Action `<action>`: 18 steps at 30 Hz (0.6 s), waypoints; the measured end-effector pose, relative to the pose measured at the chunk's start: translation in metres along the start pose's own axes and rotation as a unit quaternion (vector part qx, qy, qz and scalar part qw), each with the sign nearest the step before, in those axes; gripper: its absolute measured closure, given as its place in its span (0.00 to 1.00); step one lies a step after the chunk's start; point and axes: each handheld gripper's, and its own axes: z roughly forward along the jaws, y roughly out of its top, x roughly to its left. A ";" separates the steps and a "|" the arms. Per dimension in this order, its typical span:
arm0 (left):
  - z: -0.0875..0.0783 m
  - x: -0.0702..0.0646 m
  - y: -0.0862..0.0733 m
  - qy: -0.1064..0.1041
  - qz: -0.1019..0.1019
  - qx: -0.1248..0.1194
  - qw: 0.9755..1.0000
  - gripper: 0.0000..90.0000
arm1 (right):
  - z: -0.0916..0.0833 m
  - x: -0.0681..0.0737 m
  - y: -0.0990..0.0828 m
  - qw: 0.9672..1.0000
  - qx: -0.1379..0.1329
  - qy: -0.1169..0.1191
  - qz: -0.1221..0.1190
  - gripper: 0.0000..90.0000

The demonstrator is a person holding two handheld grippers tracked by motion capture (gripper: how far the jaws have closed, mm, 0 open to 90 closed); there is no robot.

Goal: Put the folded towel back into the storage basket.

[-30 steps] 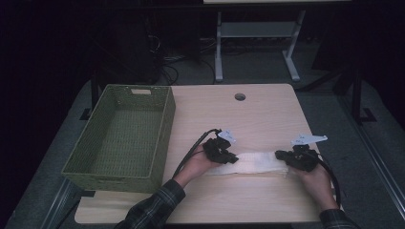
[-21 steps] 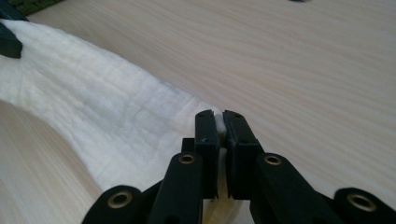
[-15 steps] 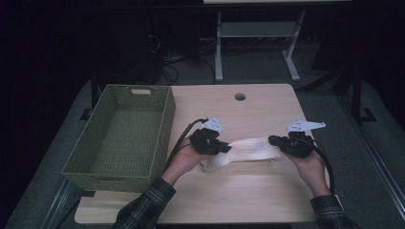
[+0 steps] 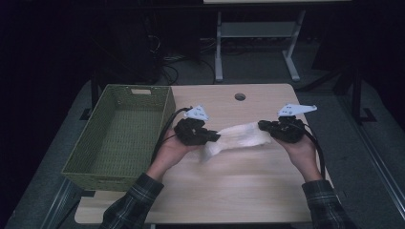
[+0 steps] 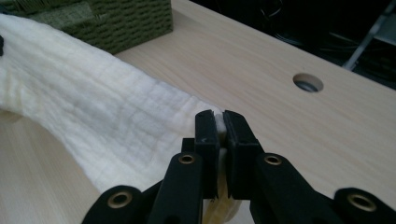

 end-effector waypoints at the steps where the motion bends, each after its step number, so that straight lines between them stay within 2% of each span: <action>1: -0.005 0.001 0.001 0.004 -0.001 -0.002 1.000 0.94 | 0.001 0.001 0.005 1.000 -0.003 0.003 -0.004 0.94; 2: -0.005 0.001 0.001 0.004 -0.001 -0.002 1.000 0.94 | 0.002 0.003 0.009 1.000 -0.008 0.004 -0.008 0.94; 3: -0.015 0.004 0.002 0.009 0.000 -0.007 1.000 0.94 | 0.004 0.004 0.015 1.000 -0.007 0.007 -0.009 0.94; 6: -0.031 0.008 0.003 0.020 0.001 -0.010 1.000 0.94 | 0.008 0.008 0.027 1.000 -0.013 0.012 -0.017 0.94; 13: -0.064 0.017 0.001 0.046 -0.008 -0.026 0.999 0.94 | 0.024 0.022 0.060 0.999 -0.024 0.029 -0.035 0.94; 18: -0.086 0.023 -0.002 0.065 -0.009 -0.029 0.997 0.94 | 0.037 0.031 0.079 0.998 -0.028 0.040 -0.046 0.94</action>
